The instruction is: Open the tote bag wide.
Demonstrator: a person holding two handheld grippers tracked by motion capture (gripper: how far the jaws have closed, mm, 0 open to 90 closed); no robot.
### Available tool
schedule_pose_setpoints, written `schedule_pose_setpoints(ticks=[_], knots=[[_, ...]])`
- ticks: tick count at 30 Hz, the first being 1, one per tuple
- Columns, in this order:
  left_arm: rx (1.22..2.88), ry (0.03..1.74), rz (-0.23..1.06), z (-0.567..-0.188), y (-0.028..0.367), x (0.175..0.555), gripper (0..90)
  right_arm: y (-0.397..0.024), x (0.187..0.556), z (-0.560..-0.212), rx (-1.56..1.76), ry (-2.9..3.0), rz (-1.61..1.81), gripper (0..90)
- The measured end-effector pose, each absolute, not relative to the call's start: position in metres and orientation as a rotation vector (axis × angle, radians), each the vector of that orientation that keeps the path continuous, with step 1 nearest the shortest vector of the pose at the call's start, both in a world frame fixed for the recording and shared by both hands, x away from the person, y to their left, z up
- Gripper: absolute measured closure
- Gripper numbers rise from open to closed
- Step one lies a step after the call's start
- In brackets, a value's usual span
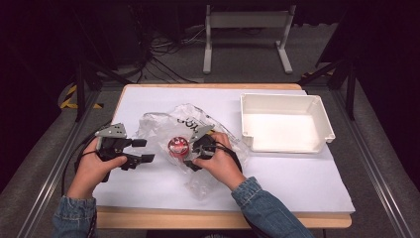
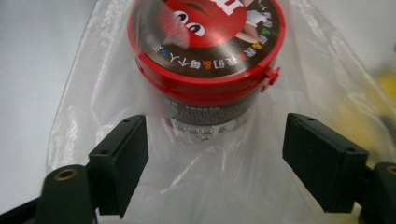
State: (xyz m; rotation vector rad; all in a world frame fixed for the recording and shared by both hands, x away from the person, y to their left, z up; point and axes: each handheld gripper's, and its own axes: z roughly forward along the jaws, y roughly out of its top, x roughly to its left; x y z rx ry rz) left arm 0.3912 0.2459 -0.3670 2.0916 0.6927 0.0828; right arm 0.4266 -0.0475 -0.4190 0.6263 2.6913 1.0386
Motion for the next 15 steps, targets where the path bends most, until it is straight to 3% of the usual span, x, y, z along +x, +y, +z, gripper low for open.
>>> schedule_pose_setpoints(ticks=[15], knots=[[2.095, 0.695, 0.082, -0.368, 0.247, 0.392, 29.3, -0.033, 0.435, -0.437, 0.625, 2.658, 1.169, 12.3]])
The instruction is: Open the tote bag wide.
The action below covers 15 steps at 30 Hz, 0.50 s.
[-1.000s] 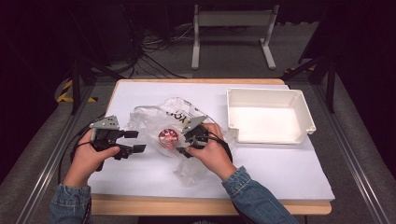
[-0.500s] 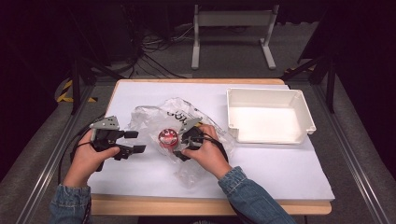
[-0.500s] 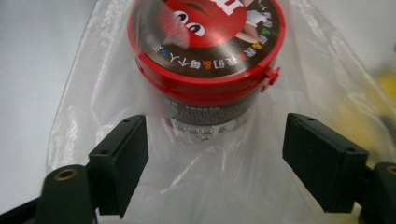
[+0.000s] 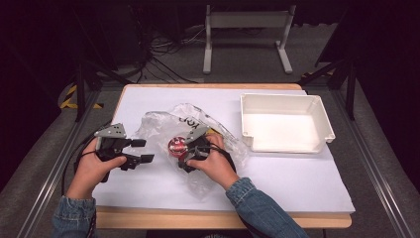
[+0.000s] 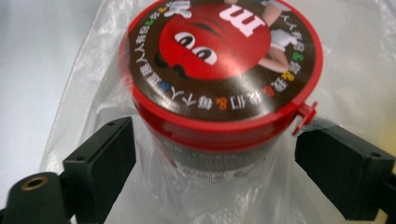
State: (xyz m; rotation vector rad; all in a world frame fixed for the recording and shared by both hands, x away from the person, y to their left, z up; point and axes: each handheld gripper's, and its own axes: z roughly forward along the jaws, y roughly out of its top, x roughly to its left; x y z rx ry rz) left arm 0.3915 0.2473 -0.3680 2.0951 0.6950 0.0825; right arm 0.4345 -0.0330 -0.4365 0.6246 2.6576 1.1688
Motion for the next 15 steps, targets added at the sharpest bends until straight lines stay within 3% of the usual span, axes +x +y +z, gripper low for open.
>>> schedule_pose_setpoints(ticks=[15], knots=[[2.099, 0.695, 0.080, -0.369, 0.248, 0.392, 29.0, -0.020, 0.440, -0.442, 0.641, 2.620, 1.217, 12.5]])
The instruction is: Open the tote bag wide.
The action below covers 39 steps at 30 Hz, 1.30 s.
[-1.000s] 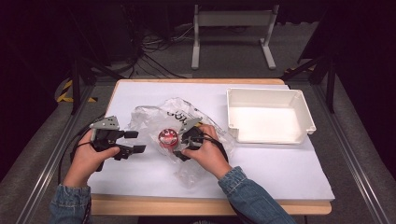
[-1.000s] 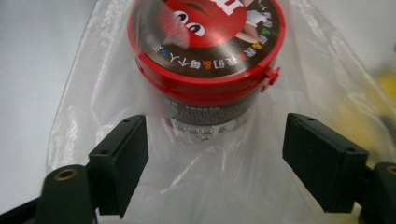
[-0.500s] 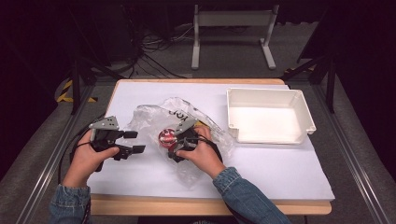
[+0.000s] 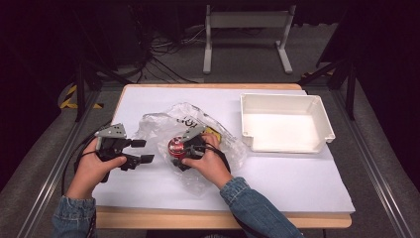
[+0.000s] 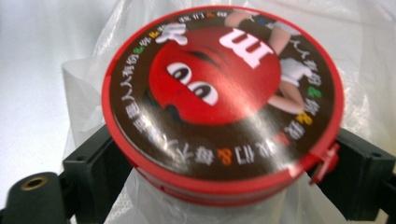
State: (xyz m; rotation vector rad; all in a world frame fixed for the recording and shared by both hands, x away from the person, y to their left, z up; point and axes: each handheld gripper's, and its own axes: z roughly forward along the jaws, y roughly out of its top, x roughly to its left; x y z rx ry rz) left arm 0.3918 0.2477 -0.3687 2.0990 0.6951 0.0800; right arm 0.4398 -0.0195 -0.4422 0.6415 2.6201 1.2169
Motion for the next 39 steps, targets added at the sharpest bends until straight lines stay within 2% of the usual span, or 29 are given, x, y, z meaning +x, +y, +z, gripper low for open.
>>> schedule_pose_setpoints(ticks=[9, 15, 32, 39], knots=[[2.097, 0.702, 0.075, -0.369, 0.247, 0.392, 28.9, -0.018, 0.440, -0.439, 0.660, 2.561, 1.289, 15.0], [2.101, 0.699, 0.078, -0.369, 0.248, 0.392, 28.9, -0.020, 0.438, -0.438, 0.658, 2.548, 1.321, 23.1], [2.095, 0.708, 0.077, -0.371, 0.250, 0.393, 28.9, -0.019, 0.433, -0.427, 0.599, 2.523, 1.295, 24.8], [2.094, 0.711, 0.073, -0.371, 0.251, 0.394, 28.8, -0.020, 0.429, -0.410, 0.575, 2.510, 1.303, 24.8]])
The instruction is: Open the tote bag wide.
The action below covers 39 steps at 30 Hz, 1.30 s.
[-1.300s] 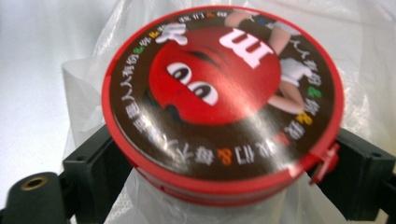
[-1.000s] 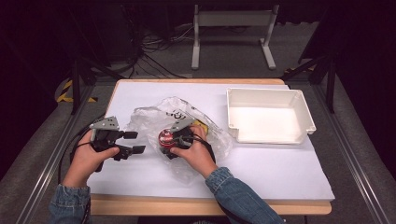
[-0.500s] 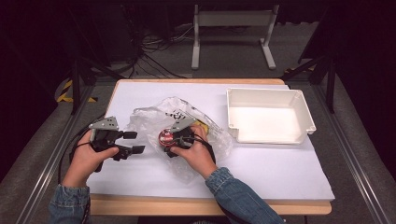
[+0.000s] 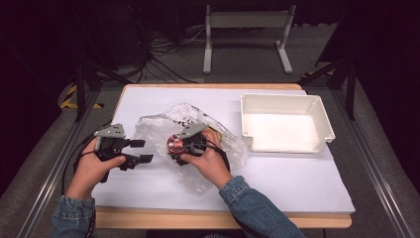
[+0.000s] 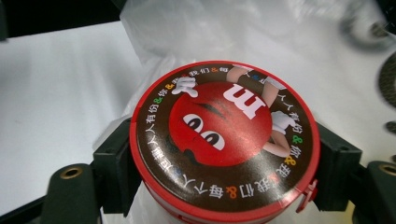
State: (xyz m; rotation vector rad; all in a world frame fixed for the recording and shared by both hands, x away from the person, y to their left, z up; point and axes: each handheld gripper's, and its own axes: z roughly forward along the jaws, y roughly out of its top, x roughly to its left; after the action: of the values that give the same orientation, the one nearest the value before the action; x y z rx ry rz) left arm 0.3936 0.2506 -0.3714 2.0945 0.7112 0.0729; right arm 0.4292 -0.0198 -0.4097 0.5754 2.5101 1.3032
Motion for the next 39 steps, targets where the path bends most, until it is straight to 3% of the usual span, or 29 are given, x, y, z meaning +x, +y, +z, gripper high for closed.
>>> schedule_pose_setpoints(ticks=[20, 39], knots=[[2.086, 0.701, 0.077, -0.369, 0.252, 0.396, 27.9, -0.032, 0.424, -0.364, 0.571, 2.481, 1.337, 24.8], [2.047, 0.734, 0.122, -0.360, 0.265, 0.395, 18.4, -0.052, 0.417, -0.327, 0.559, 2.469, 1.365, 24.8]])
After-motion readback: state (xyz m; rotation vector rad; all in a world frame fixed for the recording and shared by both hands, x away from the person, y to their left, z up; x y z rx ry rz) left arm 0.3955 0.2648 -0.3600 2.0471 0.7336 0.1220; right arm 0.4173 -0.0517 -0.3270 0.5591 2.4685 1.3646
